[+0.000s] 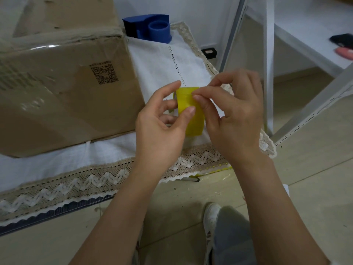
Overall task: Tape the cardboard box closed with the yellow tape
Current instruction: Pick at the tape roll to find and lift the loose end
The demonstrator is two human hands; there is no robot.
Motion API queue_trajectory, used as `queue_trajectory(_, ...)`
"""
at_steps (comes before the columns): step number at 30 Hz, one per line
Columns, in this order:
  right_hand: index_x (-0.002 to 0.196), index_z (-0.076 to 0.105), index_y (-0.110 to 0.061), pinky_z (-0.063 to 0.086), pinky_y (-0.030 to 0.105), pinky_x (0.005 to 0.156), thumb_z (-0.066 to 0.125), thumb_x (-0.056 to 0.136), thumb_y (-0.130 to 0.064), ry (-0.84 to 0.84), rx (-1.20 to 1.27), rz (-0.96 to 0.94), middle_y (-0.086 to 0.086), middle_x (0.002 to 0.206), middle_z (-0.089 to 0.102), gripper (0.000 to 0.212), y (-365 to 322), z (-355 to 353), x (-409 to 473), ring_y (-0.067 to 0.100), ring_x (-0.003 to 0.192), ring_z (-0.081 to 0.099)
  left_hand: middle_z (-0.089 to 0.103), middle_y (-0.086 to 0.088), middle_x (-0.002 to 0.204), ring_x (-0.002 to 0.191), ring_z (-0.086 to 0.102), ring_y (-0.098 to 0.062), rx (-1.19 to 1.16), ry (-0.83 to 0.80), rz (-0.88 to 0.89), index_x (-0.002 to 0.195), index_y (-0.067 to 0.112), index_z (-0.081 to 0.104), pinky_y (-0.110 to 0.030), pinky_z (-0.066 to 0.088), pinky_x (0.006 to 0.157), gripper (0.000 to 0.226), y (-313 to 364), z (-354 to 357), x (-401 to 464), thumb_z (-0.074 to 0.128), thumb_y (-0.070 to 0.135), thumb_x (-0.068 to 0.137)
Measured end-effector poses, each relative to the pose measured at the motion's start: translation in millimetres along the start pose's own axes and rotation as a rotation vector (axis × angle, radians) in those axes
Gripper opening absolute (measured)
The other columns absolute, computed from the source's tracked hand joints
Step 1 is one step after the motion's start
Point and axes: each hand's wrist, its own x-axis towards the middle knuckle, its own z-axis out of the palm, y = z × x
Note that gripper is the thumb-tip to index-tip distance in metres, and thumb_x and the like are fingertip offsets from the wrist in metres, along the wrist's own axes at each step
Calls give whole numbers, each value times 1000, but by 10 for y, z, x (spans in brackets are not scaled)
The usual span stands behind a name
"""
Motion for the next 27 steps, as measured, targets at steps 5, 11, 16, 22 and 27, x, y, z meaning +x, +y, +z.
queue_trajectory(5, 85, 77, -8, 45, 43, 74, 70, 91, -15, -15, 27, -10, 10, 92, 66, 12, -62, 22, -3, 27, 88, 56, 68, 2, 94, 53, 58, 2, 16, 22, -6, 114, 19, 67, -12, 50, 57, 31, -20, -30, 28, 72, 7, 86)
queue_trajectory(11, 87, 72, -8, 44, 43, 86, 66, 92, -19, -81, 73, 134, 12, 100, 62, 14, -70, 28, 18, 28, 100, 56, 66, 8, 95, 56, 58, 2, 24, -53, 10, 102, 29, 64, -12, 49, 58, 28, -3, -52, 18, 72, 7, 87)
queue_trajectory(16, 87, 76, -15, 46, 46, 87, 71, 88, -25, -51, 144, 244, 4, 98, 58, 11, -74, 21, 31, 24, 100, 56, 64, 6, 95, 55, 60, 2, 6, -65, 9, 98, 28, 64, -12, 50, 57, 27, 6, -54, 8, 72, 5, 86)
queue_trajectory(22, 104, 70, -30, 49, 24, 90, 79, 79, -42, -149, 329, 637, -8, 106, 60, 29, -116, -31, 72, 5, 102, 59, 65, 9, 96, 60, 61, 3, -9, -42, 16, 103, 20, 62, -15, 55, 65, 27, 0, -15, -6, 72, 3, 85)
queue_trajectory(27, 88, 71, -25, 55, 34, 66, 76, 79, -49, -274, 493, 947, -14, 70, 63, 26, -105, -31, 97, -1, 67, 60, 67, -3, 103, 64, 62, 0, -39, -19, 56, 108, 27, 56, -15, 53, 63, 40, 11, 13, -21, 72, 0, 84)
